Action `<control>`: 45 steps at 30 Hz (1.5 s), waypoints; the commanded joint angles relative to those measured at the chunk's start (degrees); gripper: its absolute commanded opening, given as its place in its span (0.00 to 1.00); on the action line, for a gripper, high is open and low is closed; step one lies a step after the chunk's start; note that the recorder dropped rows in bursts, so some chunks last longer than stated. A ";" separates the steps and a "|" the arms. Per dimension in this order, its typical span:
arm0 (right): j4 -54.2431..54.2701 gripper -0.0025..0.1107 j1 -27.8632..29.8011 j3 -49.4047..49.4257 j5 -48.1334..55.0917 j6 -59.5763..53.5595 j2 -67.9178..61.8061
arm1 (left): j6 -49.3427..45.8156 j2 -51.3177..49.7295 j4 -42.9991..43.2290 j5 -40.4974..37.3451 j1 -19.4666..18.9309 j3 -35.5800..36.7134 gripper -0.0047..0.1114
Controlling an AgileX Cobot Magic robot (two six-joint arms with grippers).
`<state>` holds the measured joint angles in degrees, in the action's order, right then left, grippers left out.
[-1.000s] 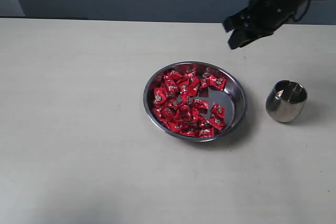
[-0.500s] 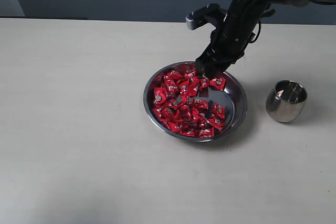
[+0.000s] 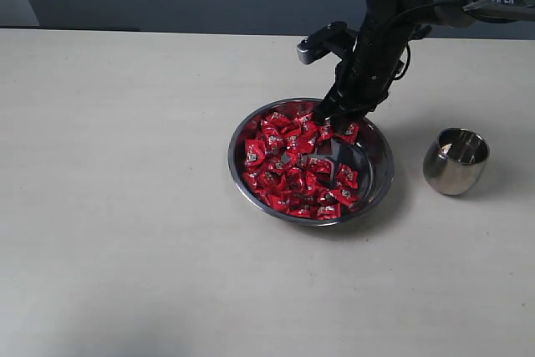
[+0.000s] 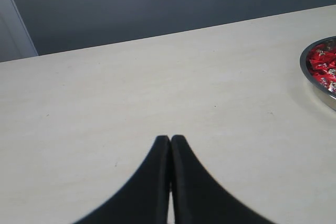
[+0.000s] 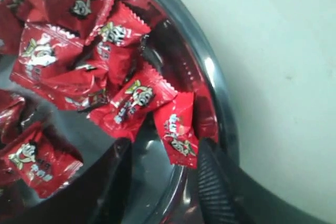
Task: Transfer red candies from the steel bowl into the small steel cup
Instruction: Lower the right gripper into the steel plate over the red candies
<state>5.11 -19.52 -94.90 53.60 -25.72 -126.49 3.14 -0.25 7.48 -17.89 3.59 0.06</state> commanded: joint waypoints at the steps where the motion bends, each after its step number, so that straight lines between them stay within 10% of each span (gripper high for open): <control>1: -0.35 0.38 0.11 -0.30 -0.63 0.00 -1.35 | 0.32 0.25 0.09 0.30 0.61 -0.06 0.04; 9: -0.35 0.37 0.11 -0.30 -1.63 0.23 -2.36 | 0.32 0.25 0.09 0.30 0.61 -0.06 0.04; 16: 0.13 0.04 0.11 -0.30 -1.41 0.23 -2.36 | 0.32 0.25 0.09 0.30 0.61 -0.06 0.04; 24: 2.85 0.42 0.11 -0.30 2.15 -0.19 -2.36 | 0.32 0.25 0.09 0.30 0.61 -0.06 0.04; 45: 8.46 0.39 0.03 -5.41 16.36 3.48 -2.99 | 0.32 0.25 0.09 0.30 0.61 -0.06 0.04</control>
<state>12.08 -19.56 -100.03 69.37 -22.48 -128.90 3.14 -0.25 7.48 -17.89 3.59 0.06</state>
